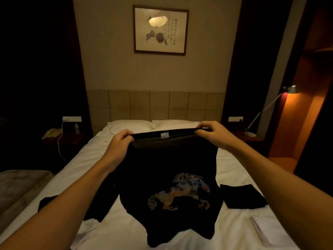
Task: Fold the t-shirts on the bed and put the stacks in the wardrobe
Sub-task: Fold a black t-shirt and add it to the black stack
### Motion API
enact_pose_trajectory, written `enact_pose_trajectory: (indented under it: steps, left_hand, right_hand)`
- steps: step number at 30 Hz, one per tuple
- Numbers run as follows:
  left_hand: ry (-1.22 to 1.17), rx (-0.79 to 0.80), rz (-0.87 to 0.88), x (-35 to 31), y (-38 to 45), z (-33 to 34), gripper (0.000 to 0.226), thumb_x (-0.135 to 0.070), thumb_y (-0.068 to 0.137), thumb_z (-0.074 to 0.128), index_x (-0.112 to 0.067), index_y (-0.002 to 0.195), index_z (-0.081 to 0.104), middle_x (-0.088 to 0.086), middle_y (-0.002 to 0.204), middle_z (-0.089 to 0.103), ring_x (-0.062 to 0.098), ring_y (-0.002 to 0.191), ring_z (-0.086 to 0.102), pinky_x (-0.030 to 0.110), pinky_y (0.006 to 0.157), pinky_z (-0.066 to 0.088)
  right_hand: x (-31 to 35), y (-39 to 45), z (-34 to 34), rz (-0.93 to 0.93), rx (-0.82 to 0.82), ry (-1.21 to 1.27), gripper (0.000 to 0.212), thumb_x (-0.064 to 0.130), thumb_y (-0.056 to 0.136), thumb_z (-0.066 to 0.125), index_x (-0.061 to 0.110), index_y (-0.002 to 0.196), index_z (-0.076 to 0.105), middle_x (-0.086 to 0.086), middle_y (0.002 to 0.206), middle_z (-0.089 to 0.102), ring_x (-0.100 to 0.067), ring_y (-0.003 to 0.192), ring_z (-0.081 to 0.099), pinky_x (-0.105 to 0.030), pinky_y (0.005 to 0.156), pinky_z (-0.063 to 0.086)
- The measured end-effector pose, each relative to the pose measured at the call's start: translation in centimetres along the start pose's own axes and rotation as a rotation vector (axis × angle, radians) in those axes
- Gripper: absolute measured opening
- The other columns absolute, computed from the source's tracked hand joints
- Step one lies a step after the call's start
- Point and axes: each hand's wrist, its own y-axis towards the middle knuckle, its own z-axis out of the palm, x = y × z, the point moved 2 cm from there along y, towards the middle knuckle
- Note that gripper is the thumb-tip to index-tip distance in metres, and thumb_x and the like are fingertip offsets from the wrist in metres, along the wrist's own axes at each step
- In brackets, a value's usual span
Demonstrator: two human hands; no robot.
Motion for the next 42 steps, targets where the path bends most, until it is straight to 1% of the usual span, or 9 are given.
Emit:
enact_pose_trajectory:
  steps: [3, 9, 11, 14, 18, 22, 25, 30, 42]
  left_hand:
    - [0.025, 0.176, 0.131, -2.8, -1.0, -0.9, 0.012, -0.019, 0.092, 0.063, -0.014, 0.083, 0.059, -0.005, 0.07, 0.059, 0.01, 0.068, 0.057, 0.026, 0.065, 0.041]
    - [0.632, 0.396, 0.459, -8.3, -3.8, -3.4, 0.048, -0.066, 0.073, 0.07, -0.026, 0.097, 0.057, -0.007, 0.088, 0.067, 0.004, 0.077, 0.066, 0.023, 0.066, 0.054]
    - [0.55, 0.398, 0.485, -10.4, -4.3, -4.5, 0.049, -0.065, 0.073, 0.066, -0.022, 0.094, 0.061, -0.006, 0.083, 0.067, 0.006, 0.074, 0.064, 0.021, 0.064, 0.05]
    - [0.304, 0.499, 0.263, -10.8, -5.3, -5.5, 0.031, -0.041, 0.084, 0.07, -0.011, 0.095, 0.068, -0.001, 0.078, 0.068, 0.015, 0.071, 0.067, 0.02, 0.06, 0.05]
    - [0.252, 0.592, 0.1, -4.2, -7.0, -4.2, 0.016, -0.029, 0.089, 0.067, -0.015, 0.086, 0.074, -0.004, 0.07, 0.068, 0.009, 0.066, 0.065, 0.017, 0.06, 0.047]
    - [0.277, 0.626, -0.028, 7.0, -7.5, -3.1, 0.049, -0.057, 0.076, 0.075, -0.011, 0.094, 0.075, 0.009, 0.083, 0.07, 0.021, 0.074, 0.067, 0.028, 0.067, 0.049]
    - [0.338, 0.606, -0.126, 14.8, -7.4, -1.0, 0.025, -0.033, 0.086, 0.073, -0.01, 0.095, 0.071, 0.017, 0.089, 0.068, 0.036, 0.086, 0.066, 0.042, 0.075, 0.052]
    - [0.4, 0.384, -0.142, 22.7, -5.5, 3.6, 0.034, -0.032, 0.09, 0.07, -0.007, 0.069, 0.059, 0.0, 0.057, 0.053, 0.007, 0.052, 0.052, 0.031, 0.056, 0.035]
    - [0.448, 0.464, -0.558, 40.6, 10.8, 13.1, 0.057, -0.057, 0.077, 0.071, -0.011, 0.055, 0.046, 0.008, 0.05, 0.034, 0.021, 0.046, 0.044, 0.03, 0.058, 0.031]
  right_hand:
    - [2.2, -2.6, -1.5, 0.021, 0.095, 0.127, 0.029, 0.04, 0.09, 0.066, 0.012, 0.098, 0.07, -0.004, 0.078, 0.066, -0.021, 0.074, 0.064, -0.032, 0.069, 0.048]
    - [6.8, -7.2, -2.6, -0.149, -0.194, -0.013, 0.05, 0.058, 0.079, 0.06, 0.011, 0.062, 0.056, 0.007, 0.049, 0.041, -0.009, 0.044, 0.04, -0.024, 0.047, 0.029]
    - [8.5, -8.5, -3.2, -0.157, -0.165, 0.035, 0.049, 0.056, 0.082, 0.058, 0.012, 0.06, 0.054, 0.007, 0.048, 0.039, -0.008, 0.042, 0.037, -0.021, 0.044, 0.028]
    - [9.4, -10.2, -3.2, -0.193, -0.197, 0.191, 0.047, 0.053, 0.084, 0.051, 0.016, 0.055, 0.042, 0.011, 0.045, 0.035, -0.004, 0.038, 0.033, -0.015, 0.043, 0.028]
    - [4.8, -10.5, 0.0, -0.061, -0.048, 0.186, 0.056, 0.068, 0.076, 0.061, 0.016, 0.061, 0.05, 0.006, 0.053, 0.044, -0.009, 0.047, 0.044, -0.024, 0.051, 0.035]
    - [-1.9, -10.7, 5.6, -0.005, 0.305, -0.198, 0.045, 0.066, 0.072, 0.072, 0.026, 0.089, 0.063, 0.003, 0.086, 0.065, -0.012, 0.08, 0.064, -0.031, 0.072, 0.05]
    - [-7.4, -11.2, 9.7, 0.021, 0.492, -0.415, 0.047, 0.067, 0.079, 0.065, 0.025, 0.097, 0.055, 0.002, 0.089, 0.06, -0.014, 0.079, 0.058, -0.034, 0.07, 0.047]
    - [-16.5, -8.4, 14.3, 0.117, 0.452, -0.472, 0.038, 0.058, 0.089, 0.059, 0.02, 0.094, 0.061, 0.004, 0.078, 0.058, -0.014, 0.07, 0.056, -0.028, 0.059, 0.04]
    - [-38.9, 8.0, 23.4, 0.321, 0.47, -0.546, 0.048, 0.072, 0.083, 0.056, 0.026, 0.094, 0.066, 0.006, 0.068, 0.051, -0.021, 0.068, 0.054, -0.029, 0.052, 0.037]
